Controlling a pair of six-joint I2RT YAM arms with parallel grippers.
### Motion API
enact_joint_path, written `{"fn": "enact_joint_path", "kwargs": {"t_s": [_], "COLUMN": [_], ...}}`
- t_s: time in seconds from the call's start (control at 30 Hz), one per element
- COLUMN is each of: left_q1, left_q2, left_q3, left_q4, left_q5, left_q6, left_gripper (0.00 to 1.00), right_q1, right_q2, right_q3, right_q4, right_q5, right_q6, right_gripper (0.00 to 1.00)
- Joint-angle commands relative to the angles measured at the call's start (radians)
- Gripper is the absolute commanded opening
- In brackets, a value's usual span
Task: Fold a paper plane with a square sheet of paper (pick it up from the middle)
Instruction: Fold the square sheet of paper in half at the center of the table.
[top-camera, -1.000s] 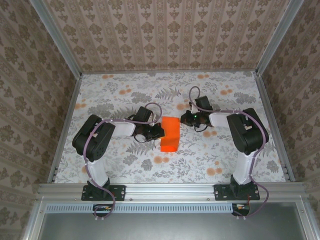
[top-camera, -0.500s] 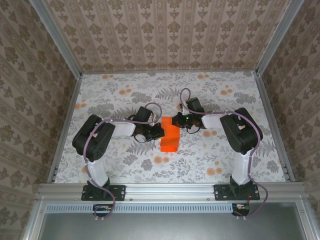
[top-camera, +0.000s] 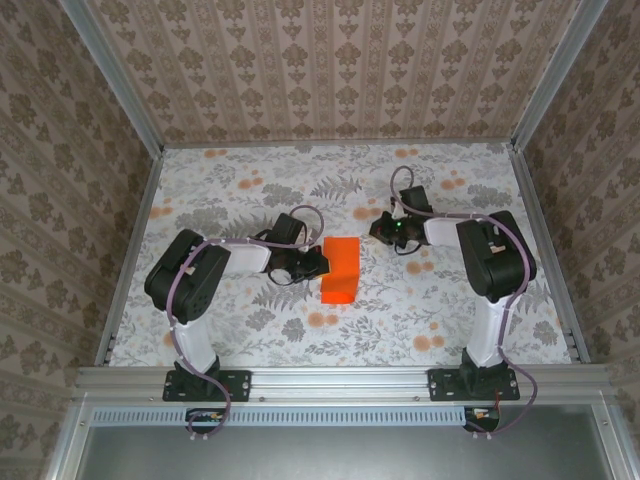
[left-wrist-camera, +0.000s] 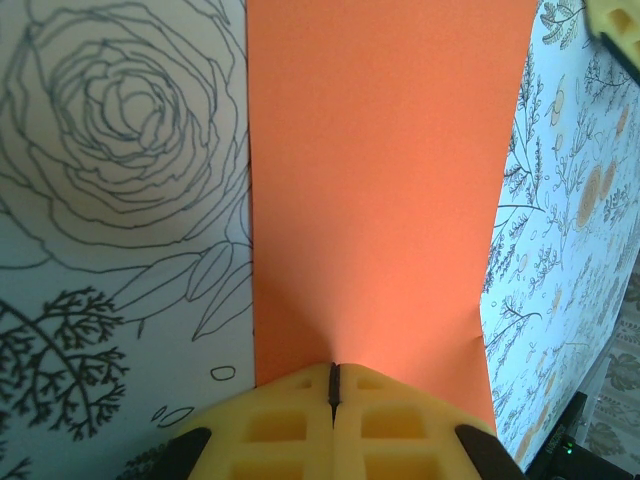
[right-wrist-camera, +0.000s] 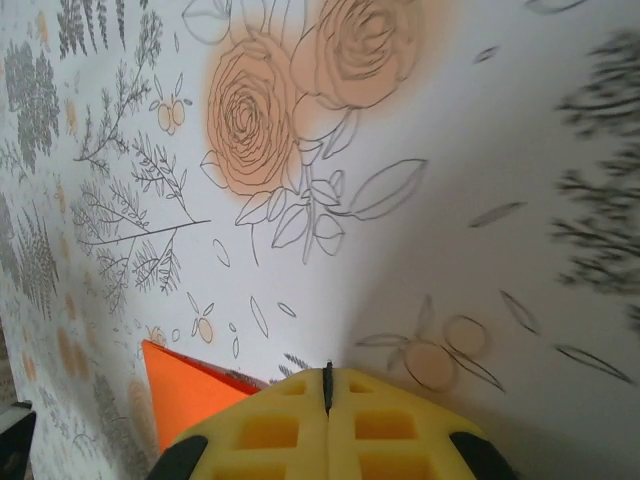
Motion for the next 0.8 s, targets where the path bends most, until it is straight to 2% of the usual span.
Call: {"fn": "enact_joint_path", "kwargs": {"t_s": [0.0,0.17,0.4,0.53,0.77], "left_q1": [-0.012,-0.014,-0.021,-0.028,-0.033], "left_q2": [0.119,0.112,0.121,0.135,0.163], "left_q3": [-0.108,-0.113,-0.129,-0.129,-0.149], "left_q4": [-0.276,-0.266,-0.227,-0.206,-0.172], "left_q5": [-0.191,-0.199,-0.203,-0.195,-0.201], "left_q6": [0.004,0.001,-0.003,-0.007,-0.014], "left_gripper": [0.00,0.00,0.00,0.00,0.00], "right_q1": [0.029,0.113,0.244,0.273,0.278], "right_q2": [-0.130,-0.215,-0.193,-0.156,-0.165], "right_q3": [-0.010,-0.122,-0.209,-0.255,-0.322], "right_q4": [-0.064,-0.062,0.007,0.109,0.100], "right_q5": [-0.017,-0.054,-0.070,-0.088,-0.078], "right_q6": [-0.013,0.028,0.117,0.172,0.157], "right_gripper": [0.00,0.00,0.00,0.00,0.00]}}
